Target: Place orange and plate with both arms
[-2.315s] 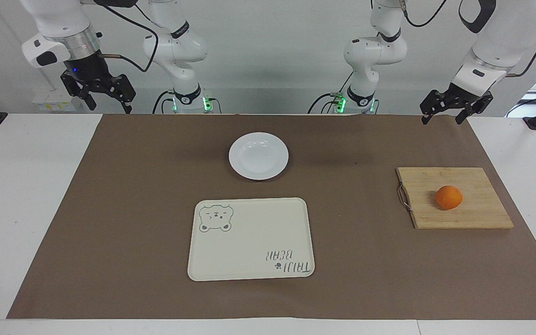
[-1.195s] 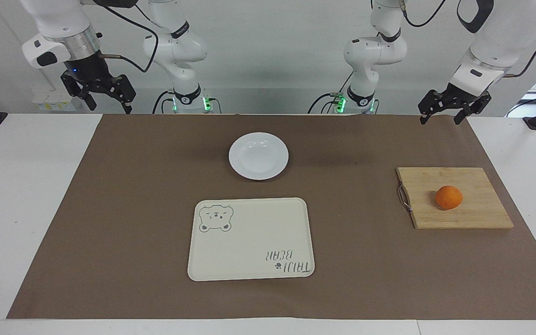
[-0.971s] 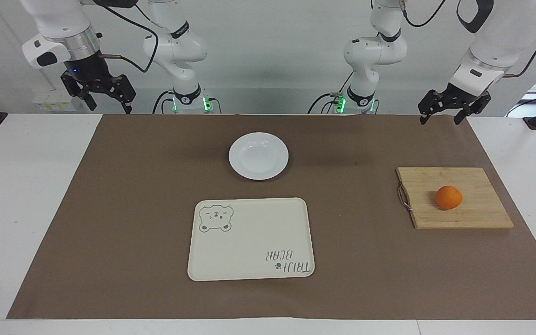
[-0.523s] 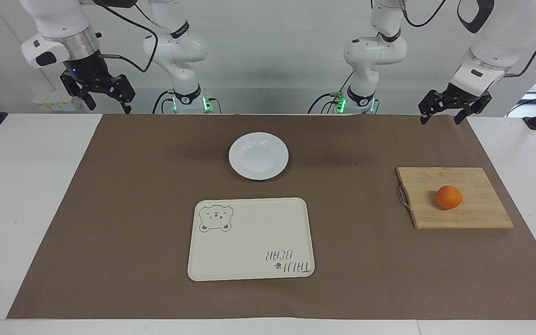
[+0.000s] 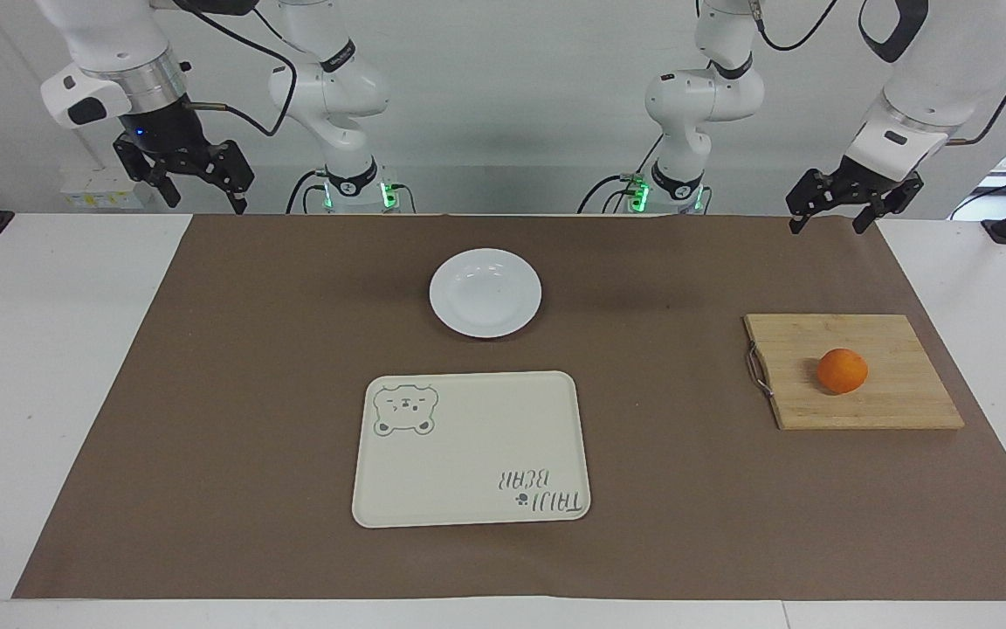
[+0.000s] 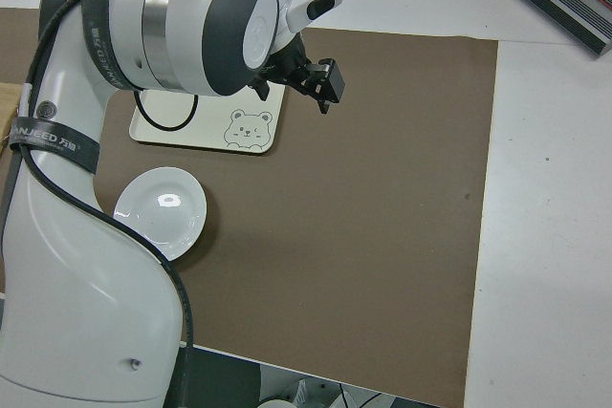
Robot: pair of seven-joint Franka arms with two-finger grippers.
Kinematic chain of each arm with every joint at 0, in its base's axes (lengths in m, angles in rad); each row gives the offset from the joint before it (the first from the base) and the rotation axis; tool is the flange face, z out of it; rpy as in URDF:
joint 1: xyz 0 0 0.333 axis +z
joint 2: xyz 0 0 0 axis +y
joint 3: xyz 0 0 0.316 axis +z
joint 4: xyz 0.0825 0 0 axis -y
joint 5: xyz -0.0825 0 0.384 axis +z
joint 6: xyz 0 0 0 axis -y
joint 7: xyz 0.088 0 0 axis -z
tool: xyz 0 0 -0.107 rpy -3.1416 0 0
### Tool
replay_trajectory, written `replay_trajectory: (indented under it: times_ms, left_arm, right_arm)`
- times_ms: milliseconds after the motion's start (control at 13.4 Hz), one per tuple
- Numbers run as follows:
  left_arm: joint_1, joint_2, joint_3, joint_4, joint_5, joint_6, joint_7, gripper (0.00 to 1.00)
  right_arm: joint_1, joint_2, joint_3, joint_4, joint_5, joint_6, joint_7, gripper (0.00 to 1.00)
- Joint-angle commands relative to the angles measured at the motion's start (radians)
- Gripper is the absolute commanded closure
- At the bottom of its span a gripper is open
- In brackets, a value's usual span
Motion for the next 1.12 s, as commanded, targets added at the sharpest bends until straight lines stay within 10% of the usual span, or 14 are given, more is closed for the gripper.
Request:
replay_trajectory:
  times_ms: [0,1045]
  left_arm:
    - [0.009,-0.018,-0.001,-0.024,-0.005,0.022,-0.008,0.00]
    - [0.137,0.018,0.009,-0.107,-0.005,0.210,0.208,0.00]
  right_arm:
    - [-0.023,-0.029,0.014,-0.033,0.005,-0.002,-0.030,0.00]
    - [-0.023,-0.029,0.014,-0.032,0.005,0.000,-0.030,0.00]
